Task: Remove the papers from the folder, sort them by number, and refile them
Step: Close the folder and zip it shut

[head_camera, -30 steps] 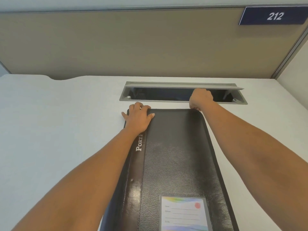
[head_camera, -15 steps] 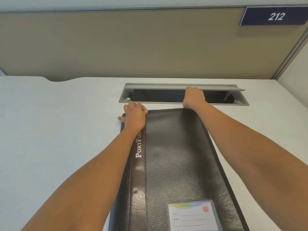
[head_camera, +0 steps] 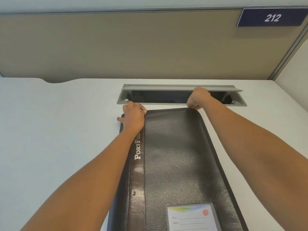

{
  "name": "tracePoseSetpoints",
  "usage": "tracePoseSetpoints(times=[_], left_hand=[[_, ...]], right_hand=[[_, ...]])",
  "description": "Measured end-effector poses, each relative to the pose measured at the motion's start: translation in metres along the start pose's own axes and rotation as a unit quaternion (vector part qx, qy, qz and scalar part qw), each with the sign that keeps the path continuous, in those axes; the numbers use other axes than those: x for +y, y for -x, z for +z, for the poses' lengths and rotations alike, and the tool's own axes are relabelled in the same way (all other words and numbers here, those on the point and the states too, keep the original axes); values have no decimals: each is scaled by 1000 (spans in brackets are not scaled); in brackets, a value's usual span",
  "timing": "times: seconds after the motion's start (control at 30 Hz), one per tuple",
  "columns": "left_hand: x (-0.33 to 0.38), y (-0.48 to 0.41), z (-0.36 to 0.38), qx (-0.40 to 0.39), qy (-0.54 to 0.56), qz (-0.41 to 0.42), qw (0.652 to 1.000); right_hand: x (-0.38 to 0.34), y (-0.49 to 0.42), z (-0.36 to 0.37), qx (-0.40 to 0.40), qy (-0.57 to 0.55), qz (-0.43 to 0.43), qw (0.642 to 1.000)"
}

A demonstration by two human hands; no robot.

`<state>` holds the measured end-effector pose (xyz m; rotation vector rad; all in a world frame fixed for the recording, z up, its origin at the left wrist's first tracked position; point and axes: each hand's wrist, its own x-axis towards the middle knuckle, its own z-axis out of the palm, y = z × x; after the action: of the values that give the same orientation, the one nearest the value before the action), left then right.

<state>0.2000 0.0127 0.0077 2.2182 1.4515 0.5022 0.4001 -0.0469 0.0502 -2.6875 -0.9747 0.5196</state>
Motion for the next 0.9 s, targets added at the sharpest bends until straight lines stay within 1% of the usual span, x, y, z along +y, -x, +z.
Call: tracePoseSetpoints(times=[0.13, 0.23, 0.33, 0.4, 0.57, 0.63, 0.73, 0.83, 0.9], left_hand=[[1, 0, 5, -2, -1, 5, 1000], [2, -1, 7, 0, -1, 2, 1000], [6, -1, 9, -3, 9, 15, 1000], [7, 0, 11, 8, 39, 26, 999], [3, -1, 12, 71, 156, 42, 984], [2, 0, 11, 89, 188, 48, 977], [-2, 0, 11, 116, 215, 65, 967], [-3, 1, 11, 117, 213, 63, 968], [-4, 0, 11, 114, 217, 62, 967]], right_hand=[[-28, 7, 10, 8, -3, -19, 1000], [-49, 12, 27, 21, -5, -67, 998], [-75, 18, 47, 31, -45, -100, 994], [-92, 23, 54, 26, -76, -109, 991], [-110, 24, 61, -23, -134, -69, 988], [-117, 25, 65, -46, -152, -67, 985], [-126, 28, 69, -79, -192, -65, 976], [-127, 29, 69, -115, -177, -54, 976], [-124, 31, 69, -138, -188, -43, 971]])
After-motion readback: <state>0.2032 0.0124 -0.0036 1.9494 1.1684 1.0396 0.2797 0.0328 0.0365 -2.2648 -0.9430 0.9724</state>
